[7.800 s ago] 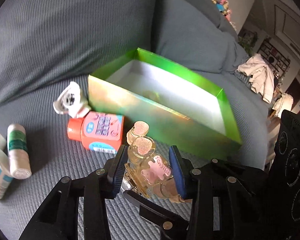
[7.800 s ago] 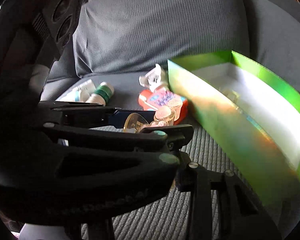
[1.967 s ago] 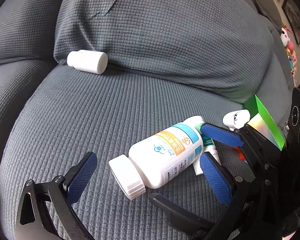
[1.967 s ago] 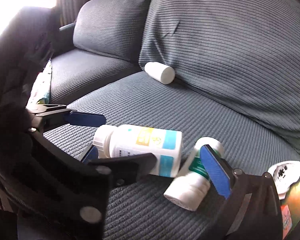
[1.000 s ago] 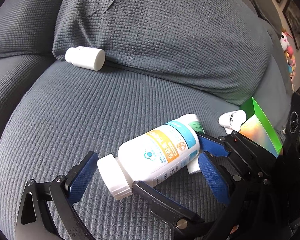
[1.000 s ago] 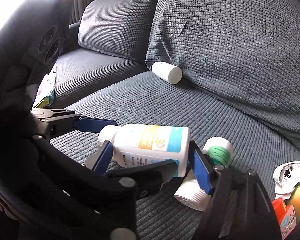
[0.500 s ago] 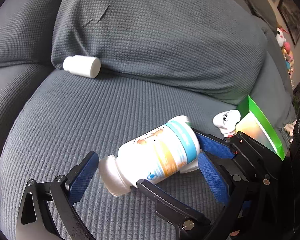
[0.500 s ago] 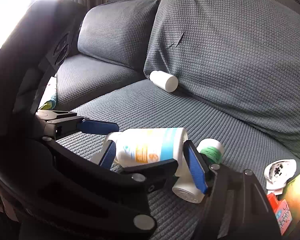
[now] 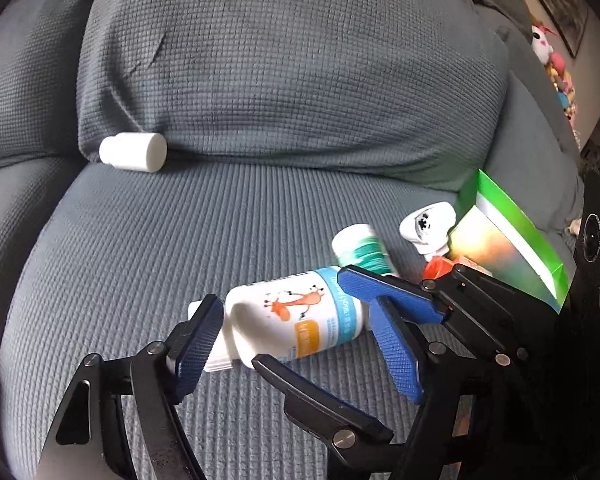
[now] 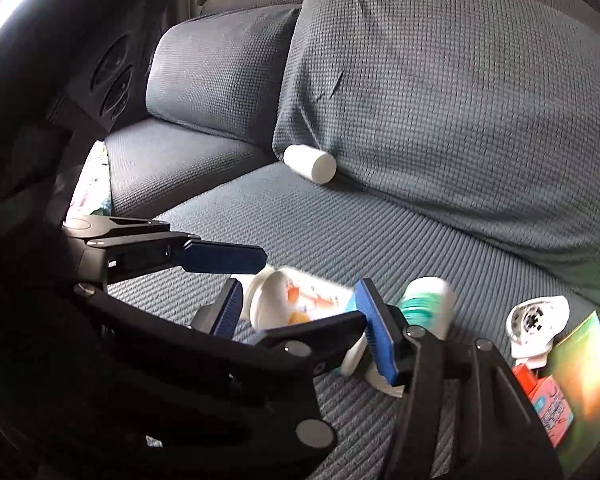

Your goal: Organize rigid objects

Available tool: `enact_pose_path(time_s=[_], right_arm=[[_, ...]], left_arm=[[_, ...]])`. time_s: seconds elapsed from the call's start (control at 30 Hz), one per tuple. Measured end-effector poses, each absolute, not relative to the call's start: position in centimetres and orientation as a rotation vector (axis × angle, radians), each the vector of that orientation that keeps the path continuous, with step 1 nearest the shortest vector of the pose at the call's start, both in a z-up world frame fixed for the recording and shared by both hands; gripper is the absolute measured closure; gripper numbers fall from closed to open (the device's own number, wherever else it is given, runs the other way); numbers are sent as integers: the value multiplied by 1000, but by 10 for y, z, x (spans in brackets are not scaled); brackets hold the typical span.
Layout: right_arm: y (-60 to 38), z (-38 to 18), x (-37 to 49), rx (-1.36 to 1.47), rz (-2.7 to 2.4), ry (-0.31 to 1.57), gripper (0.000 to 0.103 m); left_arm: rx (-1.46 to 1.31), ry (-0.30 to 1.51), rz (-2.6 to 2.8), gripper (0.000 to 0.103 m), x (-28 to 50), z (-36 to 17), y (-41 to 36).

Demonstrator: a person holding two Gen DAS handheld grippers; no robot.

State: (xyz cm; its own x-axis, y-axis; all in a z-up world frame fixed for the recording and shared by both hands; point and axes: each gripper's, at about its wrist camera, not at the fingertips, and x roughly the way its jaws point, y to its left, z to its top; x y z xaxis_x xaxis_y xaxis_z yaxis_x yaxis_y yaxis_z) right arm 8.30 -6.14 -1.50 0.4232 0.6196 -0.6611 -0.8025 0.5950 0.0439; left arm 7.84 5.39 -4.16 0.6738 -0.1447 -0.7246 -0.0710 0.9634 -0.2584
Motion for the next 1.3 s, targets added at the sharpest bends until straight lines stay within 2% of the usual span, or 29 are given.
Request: enact_pose_path(time_s=[0.13, 0.23, 0.4, 0.57, 0.63, 0.67, 0.73, 0.83, 1.2, 1.27, 1.3], right_arm=[[-58, -17, 81, -308, 906, 685, 40], [-53, -20, 85, -328, 896, 692, 30], [-48, -24, 90, -336, 876, 703, 19], [-46, -28, 91, -370, 873, 698, 18], [-43, -32, 95, -415, 858, 699, 9], [-40, -37, 99, -429, 863, 736, 8], [-38, -50, 108, -440, 884, 815, 15], [-35, -59, 109, -482, 890, 825, 24], [-25, -44, 143, -461, 938, 810, 21], [-18, -46, 148, -462, 947, 817, 23], [-16, -47, 151, -464, 936, 823, 29]], left_arm=[[-267, 837, 23, 26, 76, -43, 69], [-289, 843, 45, 21, 75, -45, 84], [-316, 879, 9, 21, 83, -55, 90], [-337, 889, -59, 21, 88, -62, 84], [-356, 904, -82, 21, 92, -68, 84], [-368, 915, -84, 21, 94, -71, 85], [-381, 917, -78, 21, 98, -73, 88], [-416, 908, -84, 21, 103, -74, 94], [-451, 906, -133, 21, 147, -71, 117], [-465, 914, -132, 21, 153, -74, 119], [-476, 915, -134, 21, 154, -75, 121]])
